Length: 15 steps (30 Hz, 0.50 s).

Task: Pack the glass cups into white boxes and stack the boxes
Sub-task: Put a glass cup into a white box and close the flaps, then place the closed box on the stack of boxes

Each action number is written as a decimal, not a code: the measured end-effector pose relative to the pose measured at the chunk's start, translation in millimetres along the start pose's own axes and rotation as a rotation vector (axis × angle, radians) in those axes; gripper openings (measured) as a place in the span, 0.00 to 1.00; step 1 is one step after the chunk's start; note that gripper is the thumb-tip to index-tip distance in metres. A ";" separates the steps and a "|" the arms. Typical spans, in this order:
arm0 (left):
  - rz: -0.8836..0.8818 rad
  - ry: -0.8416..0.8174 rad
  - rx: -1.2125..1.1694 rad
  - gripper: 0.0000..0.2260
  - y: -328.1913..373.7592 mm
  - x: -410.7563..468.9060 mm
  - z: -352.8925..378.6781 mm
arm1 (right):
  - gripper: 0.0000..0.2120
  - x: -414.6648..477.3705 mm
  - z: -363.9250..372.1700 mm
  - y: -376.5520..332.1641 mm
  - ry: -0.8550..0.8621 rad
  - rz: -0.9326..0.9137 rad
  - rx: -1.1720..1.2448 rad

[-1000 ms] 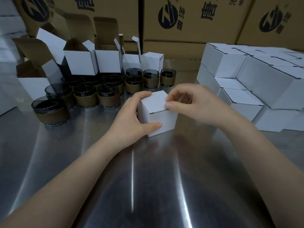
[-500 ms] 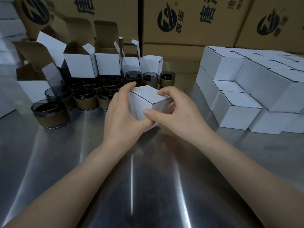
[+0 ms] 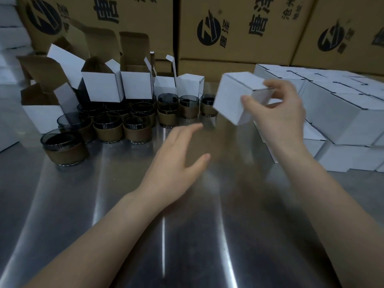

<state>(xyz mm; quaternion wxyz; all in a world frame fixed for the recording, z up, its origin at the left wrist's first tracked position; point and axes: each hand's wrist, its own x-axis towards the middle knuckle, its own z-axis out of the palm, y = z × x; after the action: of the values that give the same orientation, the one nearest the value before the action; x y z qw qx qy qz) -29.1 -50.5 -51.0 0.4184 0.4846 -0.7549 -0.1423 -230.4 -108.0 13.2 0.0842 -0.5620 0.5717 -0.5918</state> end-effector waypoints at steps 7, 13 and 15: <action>0.021 -0.156 -0.018 0.23 0.9 -3.5 6.6 | 0.29 36.2 -29.3 25.6 0.192 0.076 -0.137; 0.012 -0.210 -0.019 0.22 -1.5 -3.8 7.3 | 0.30 45.4 -30.7 35.0 0.215 0.078 -0.284; 0.012 -0.220 -0.019 0.22 -0.9 -4.3 7.5 | 0.30 45.5 -28.9 37.1 0.224 0.070 -0.325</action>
<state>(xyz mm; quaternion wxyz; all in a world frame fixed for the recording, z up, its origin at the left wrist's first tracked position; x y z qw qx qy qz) -33.6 -48.7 -58.3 0.3383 0.4578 -0.7977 -0.1992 -288.7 -137.2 18.6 -0.0510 -0.4785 0.6847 -0.5474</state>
